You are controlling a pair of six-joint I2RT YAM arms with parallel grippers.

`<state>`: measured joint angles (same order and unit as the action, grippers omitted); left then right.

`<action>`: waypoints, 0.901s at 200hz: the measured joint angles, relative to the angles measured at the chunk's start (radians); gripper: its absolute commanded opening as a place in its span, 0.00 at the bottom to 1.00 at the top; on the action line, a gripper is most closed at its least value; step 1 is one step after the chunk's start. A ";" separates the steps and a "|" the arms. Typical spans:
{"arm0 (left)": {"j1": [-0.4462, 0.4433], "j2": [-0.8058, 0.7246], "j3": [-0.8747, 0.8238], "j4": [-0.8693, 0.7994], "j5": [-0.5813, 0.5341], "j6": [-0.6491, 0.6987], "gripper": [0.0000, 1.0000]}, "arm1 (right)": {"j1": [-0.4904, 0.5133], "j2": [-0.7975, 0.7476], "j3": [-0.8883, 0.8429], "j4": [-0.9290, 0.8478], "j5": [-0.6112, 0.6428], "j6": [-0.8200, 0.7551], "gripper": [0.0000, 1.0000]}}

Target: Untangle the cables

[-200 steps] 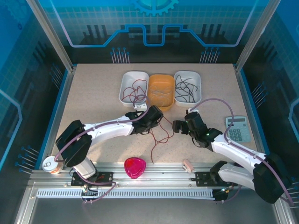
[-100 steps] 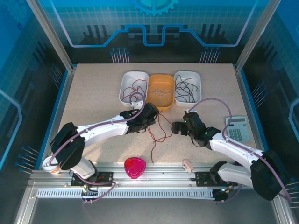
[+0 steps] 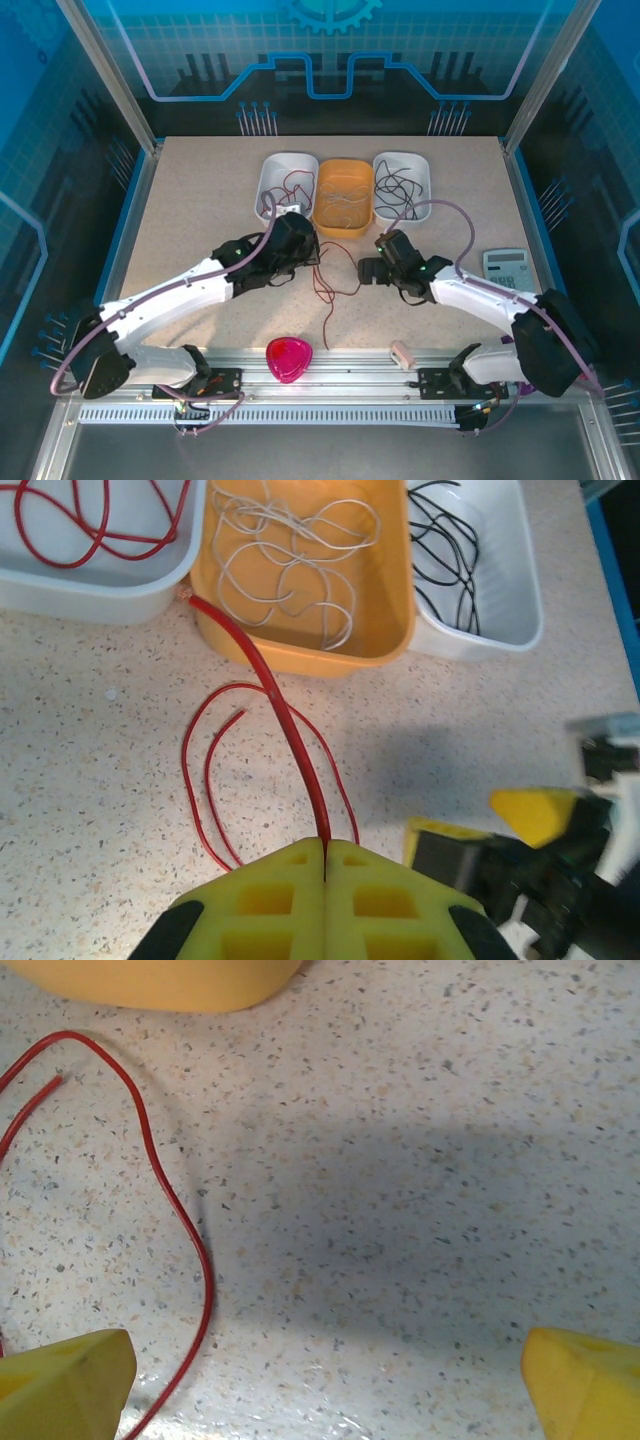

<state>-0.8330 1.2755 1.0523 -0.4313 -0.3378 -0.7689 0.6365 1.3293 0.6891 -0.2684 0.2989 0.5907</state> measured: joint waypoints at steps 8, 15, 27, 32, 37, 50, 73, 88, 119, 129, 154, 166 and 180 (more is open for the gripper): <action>0.000 -0.016 0.006 -0.016 0.010 0.017 0.00 | 0.010 0.019 0.017 -0.008 0.002 -0.003 1.00; 0.002 -0.031 0.013 -0.030 0.018 0.032 0.00 | 0.020 0.038 0.034 -0.013 0.005 -0.006 1.00; 0.005 -0.060 0.023 -0.045 0.030 0.053 0.00 | 0.035 0.065 0.059 -0.021 0.008 -0.008 1.00; 0.007 -0.077 0.024 -0.050 0.037 0.065 0.00 | 0.040 0.076 0.068 -0.024 0.008 -0.008 1.00; 0.009 -0.094 0.026 -0.054 0.040 0.073 0.00 | 0.045 0.084 0.076 -0.027 0.011 -0.008 1.00; 0.016 -0.140 0.031 -0.063 0.048 0.095 0.00 | 0.053 0.105 0.094 -0.033 0.014 -0.008 1.00; 0.033 -0.221 0.055 -0.082 0.047 0.135 0.00 | 0.058 0.132 0.117 -0.039 0.015 -0.008 1.00; 0.049 -0.266 0.076 -0.092 0.039 0.158 0.00 | 0.058 0.137 0.119 -0.039 0.015 -0.008 1.00; 0.081 -0.323 0.126 -0.118 0.008 0.217 0.00 | 0.058 0.137 0.123 -0.039 0.016 -0.008 1.00; 0.089 -0.331 0.139 -0.123 -0.006 0.234 0.00 | 0.058 0.137 0.123 -0.039 0.015 -0.008 1.00; 0.126 -0.338 0.159 -0.126 -0.027 0.277 0.00 | 0.058 0.137 0.123 -0.039 0.016 -0.008 1.00; 0.147 -0.339 0.159 -0.124 -0.034 0.292 0.00 | 0.058 0.137 0.123 -0.039 0.016 -0.007 1.00; 0.171 -0.339 0.159 -0.117 -0.035 0.306 0.00 | 0.058 0.137 0.123 -0.039 0.016 -0.007 1.00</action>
<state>-0.6621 0.9367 1.2114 -0.5480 -0.3733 -0.4629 0.6949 1.4658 0.8120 -0.3077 0.3145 0.5835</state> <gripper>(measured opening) 0.052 0.996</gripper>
